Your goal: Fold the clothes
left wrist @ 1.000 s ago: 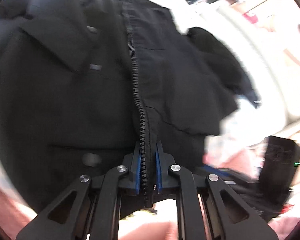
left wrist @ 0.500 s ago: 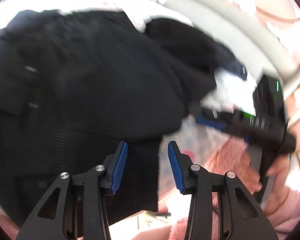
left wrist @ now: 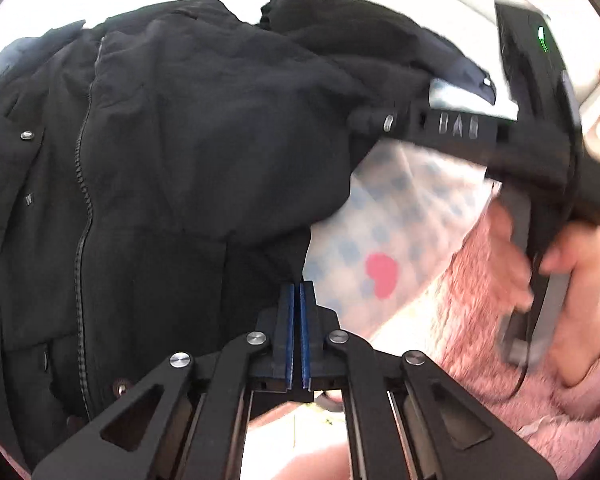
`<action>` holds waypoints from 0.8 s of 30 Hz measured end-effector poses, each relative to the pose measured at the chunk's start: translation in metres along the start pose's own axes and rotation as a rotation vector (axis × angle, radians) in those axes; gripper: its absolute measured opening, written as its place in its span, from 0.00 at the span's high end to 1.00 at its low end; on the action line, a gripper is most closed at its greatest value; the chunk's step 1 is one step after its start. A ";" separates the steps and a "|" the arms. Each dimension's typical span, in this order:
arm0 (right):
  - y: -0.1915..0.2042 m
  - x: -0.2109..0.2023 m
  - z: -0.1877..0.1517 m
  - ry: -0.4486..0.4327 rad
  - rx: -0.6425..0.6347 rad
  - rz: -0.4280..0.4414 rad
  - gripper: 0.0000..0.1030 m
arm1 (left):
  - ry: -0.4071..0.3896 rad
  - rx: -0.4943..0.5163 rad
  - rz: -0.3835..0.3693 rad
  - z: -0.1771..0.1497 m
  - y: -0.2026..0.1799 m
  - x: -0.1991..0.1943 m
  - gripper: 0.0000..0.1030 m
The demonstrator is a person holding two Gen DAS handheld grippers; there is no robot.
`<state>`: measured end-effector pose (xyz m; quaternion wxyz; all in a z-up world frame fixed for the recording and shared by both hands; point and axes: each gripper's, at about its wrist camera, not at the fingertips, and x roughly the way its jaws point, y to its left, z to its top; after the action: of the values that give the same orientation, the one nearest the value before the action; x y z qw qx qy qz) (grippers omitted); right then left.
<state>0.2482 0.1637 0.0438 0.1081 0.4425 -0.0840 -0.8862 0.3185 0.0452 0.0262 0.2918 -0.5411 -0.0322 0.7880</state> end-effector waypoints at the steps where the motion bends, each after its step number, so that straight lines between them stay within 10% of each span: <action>1: 0.001 -0.003 0.002 -0.018 -0.013 -0.028 0.93 | 0.010 0.008 -0.001 -0.002 -0.001 0.001 0.99; 4: 0.013 0.004 0.002 -0.037 -0.044 -0.140 0.93 | 0.060 0.007 -0.006 -0.010 0.001 0.007 1.00; 9: -0.015 0.004 -0.010 0.026 0.107 -0.018 0.91 | -0.043 -0.106 -0.203 -0.003 0.015 -0.024 0.91; 12: -0.032 -0.003 -0.019 0.044 0.253 0.162 0.62 | -0.129 -0.077 -0.095 0.011 0.009 -0.032 0.53; 19: -0.010 -0.002 -0.029 0.110 0.216 0.221 0.61 | -0.055 0.152 0.134 0.027 -0.024 0.011 0.37; 21: -0.002 -0.001 -0.032 0.123 0.193 0.221 0.61 | -0.065 0.201 0.173 0.024 -0.033 0.018 0.37; 24: 0.009 0.006 -0.032 0.140 0.175 0.199 0.61 | -0.089 0.206 0.245 0.022 -0.033 0.023 0.69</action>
<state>0.2716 0.1521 0.0221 0.1618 0.5004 -0.1965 -0.8276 0.3079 0.0902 0.0278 0.2458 -0.4727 0.1018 0.8401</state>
